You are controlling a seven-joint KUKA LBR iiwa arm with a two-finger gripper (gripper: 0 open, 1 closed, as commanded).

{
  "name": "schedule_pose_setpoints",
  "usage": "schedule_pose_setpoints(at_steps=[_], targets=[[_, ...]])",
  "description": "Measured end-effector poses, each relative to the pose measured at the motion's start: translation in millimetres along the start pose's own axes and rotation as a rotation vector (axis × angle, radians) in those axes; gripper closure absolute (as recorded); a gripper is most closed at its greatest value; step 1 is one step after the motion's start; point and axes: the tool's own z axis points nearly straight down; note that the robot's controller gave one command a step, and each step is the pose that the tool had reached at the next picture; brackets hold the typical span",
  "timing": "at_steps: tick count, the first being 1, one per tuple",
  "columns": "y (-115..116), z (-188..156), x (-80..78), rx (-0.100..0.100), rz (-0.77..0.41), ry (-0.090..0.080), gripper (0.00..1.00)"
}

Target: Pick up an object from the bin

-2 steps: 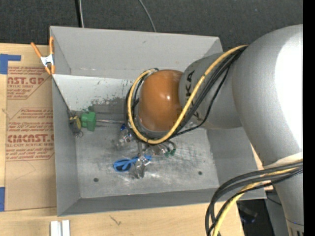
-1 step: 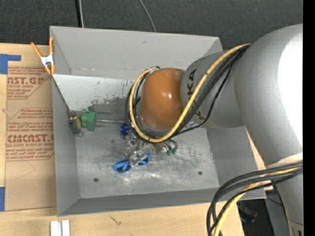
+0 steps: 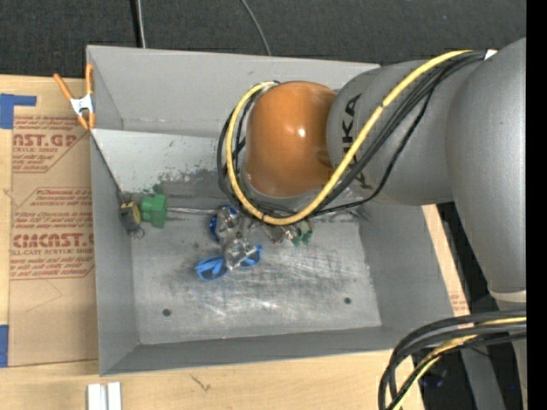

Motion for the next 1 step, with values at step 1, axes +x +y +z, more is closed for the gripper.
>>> schedule_pose_setpoints(at_steps=[1], targets=[[-6.5, -73.9, -5.3, 0.002, -0.027, -0.003, 1.00]])
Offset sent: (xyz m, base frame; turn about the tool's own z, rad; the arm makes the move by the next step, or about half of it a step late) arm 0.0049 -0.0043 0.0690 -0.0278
